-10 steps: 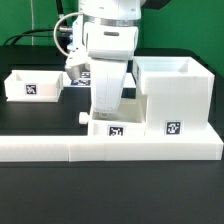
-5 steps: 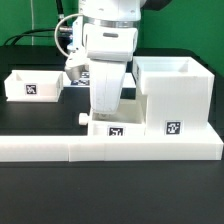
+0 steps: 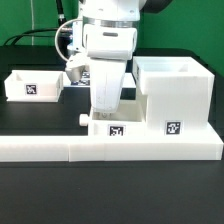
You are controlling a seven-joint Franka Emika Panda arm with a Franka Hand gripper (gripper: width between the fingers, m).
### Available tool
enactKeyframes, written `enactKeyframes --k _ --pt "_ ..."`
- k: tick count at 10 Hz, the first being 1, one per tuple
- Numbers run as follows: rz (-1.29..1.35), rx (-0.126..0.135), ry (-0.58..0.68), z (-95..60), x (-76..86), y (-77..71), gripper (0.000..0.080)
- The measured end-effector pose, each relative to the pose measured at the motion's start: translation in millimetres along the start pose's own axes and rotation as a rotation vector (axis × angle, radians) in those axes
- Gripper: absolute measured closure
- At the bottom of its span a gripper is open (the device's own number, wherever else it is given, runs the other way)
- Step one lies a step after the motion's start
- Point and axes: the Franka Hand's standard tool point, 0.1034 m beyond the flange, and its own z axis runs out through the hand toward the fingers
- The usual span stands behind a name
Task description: Assemble drawer
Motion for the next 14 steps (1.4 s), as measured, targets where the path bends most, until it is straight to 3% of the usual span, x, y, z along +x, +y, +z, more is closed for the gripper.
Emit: enactKeyframes --k 14 --pt "-0.037 -0.013 -0.02 0.6 -2.1 0.6 0.0757"
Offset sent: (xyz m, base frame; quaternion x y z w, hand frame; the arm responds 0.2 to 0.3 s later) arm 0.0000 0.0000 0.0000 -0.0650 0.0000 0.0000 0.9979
